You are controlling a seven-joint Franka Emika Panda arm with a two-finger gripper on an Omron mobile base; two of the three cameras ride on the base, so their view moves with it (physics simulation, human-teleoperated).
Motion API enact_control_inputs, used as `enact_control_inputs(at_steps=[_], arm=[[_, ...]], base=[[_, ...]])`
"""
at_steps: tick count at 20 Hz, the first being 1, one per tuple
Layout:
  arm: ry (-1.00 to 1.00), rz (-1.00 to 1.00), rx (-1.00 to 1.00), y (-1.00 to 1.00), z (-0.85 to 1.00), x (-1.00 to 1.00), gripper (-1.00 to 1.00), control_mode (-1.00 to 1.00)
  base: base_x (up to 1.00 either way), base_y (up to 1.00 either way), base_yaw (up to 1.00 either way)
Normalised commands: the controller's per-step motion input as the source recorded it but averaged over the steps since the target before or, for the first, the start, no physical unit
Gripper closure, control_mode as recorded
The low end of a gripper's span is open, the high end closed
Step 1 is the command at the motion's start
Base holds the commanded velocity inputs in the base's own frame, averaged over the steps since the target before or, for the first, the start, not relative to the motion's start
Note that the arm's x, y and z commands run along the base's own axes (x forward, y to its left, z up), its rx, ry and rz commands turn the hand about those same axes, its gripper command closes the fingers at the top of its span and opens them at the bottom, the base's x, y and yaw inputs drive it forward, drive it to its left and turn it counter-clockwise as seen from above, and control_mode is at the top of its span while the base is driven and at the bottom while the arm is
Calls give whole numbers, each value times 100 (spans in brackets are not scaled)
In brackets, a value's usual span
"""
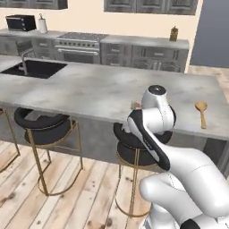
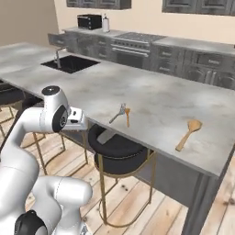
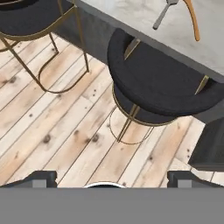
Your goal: Pick up the metallic utensils from the counter and place them in the open drawer. Make sure not to pick up any wooden utensils.
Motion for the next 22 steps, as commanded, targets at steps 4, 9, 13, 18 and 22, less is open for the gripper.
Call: enact_control_inputs(at_steps=[4, 9, 13, 18, 22], arm=[[0, 0, 0, 0, 0, 0, -100, 100], [0, 0, 0, 0, 0, 0, -100, 100], [0, 0, 0, 0, 0, 0, -100, 100], [0, 0, 0, 0, 0, 0, -100, 100], [4, -18, 0, -3, -12, 50, -100, -100]], base=[[28, 86, -73], [48, 100, -56], [99, 100, -42], [100, 57, -45], [50, 7, -21]])
